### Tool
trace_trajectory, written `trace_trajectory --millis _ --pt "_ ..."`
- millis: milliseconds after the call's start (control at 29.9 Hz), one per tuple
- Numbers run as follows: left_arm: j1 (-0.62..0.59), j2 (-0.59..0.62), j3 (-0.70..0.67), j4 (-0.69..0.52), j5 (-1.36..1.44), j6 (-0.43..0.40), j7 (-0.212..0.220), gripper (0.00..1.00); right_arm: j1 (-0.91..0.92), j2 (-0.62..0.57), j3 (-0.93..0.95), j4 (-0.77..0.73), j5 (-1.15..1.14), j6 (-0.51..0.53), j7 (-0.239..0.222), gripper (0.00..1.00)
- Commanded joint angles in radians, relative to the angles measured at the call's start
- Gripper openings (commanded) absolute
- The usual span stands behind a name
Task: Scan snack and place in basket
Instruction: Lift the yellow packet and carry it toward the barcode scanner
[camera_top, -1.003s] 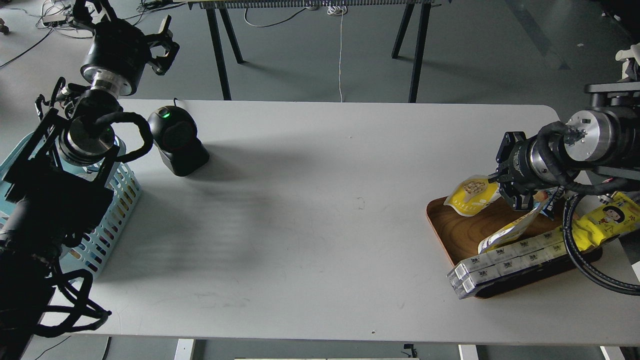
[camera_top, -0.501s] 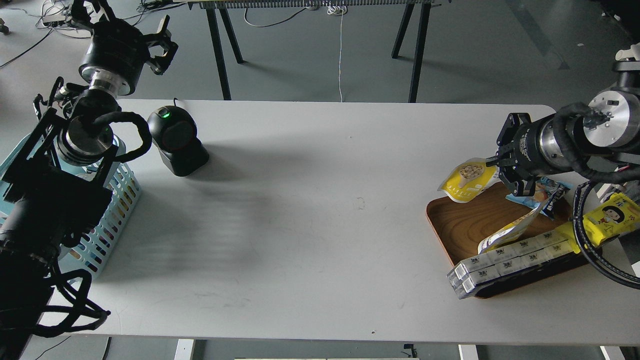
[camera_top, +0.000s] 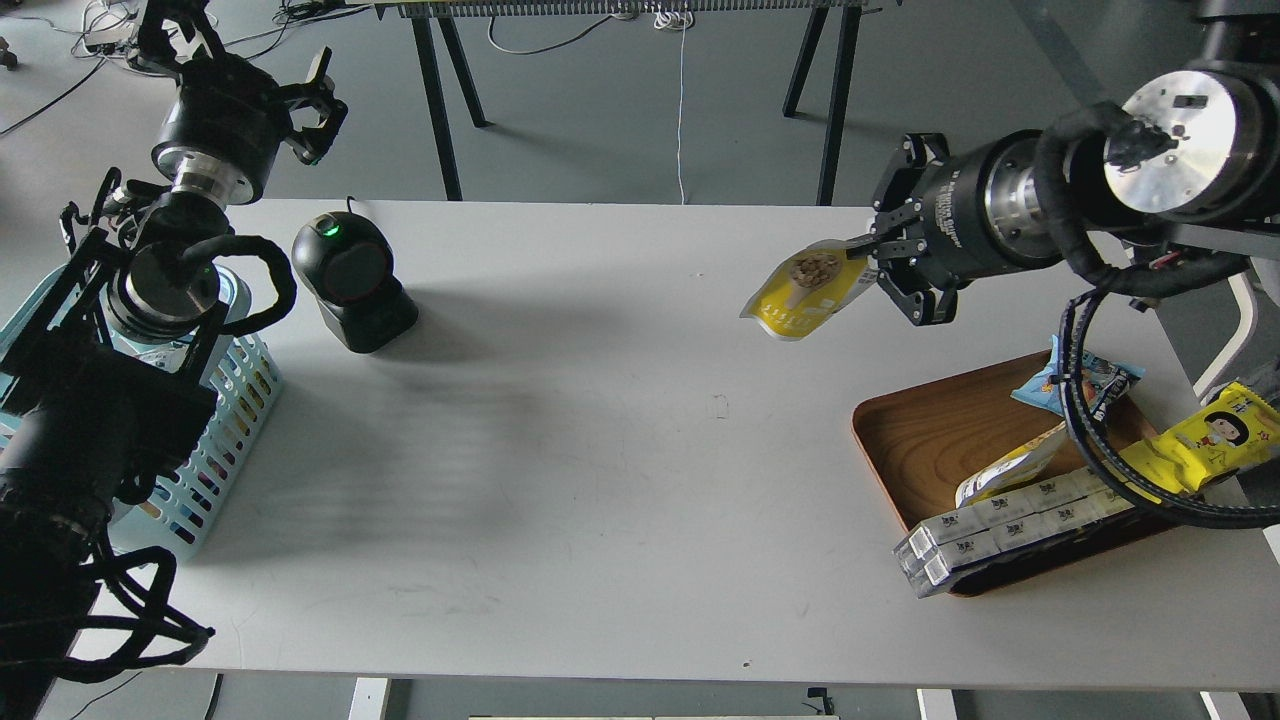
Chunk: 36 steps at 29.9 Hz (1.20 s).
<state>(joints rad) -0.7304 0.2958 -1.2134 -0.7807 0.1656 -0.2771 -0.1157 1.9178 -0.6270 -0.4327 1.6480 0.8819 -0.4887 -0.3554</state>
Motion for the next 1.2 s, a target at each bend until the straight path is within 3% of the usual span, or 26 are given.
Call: trace_trajectory --millis 0,201,535,969,1170 --pt "0.006 0.009 0.0 0.0 0.0 0.004 0.001 1.0 -0.123 0.146 0.115 -0.115 -0.001 0.0 0.001 0.01" --pt "0.005 0.02 0.0 0.0 0.0 0.012 0.001 1.0 -0.298 0.37 0.251 -0.309 -0.055 0.0 0.003 0.0" --pt "0.005 0.023 0.0 0.0 0.0 0.012 -0.001 1.0 -0.407 0.615 0.345 -0.482 -0.12 0.0 0.004 0.0" --pt "0.005 0.025 0.0 0.0 0.0 0.01 -0.001 1.0 -0.438 0.627 0.348 -0.712 -0.12 0.0 0.0 0.0" --pt "0.006 0.025 0.0 0.0 0.0 0.01 -0.001 1.0 -0.451 0.627 0.37 -0.726 -0.121 0.0 0.0 0.0"
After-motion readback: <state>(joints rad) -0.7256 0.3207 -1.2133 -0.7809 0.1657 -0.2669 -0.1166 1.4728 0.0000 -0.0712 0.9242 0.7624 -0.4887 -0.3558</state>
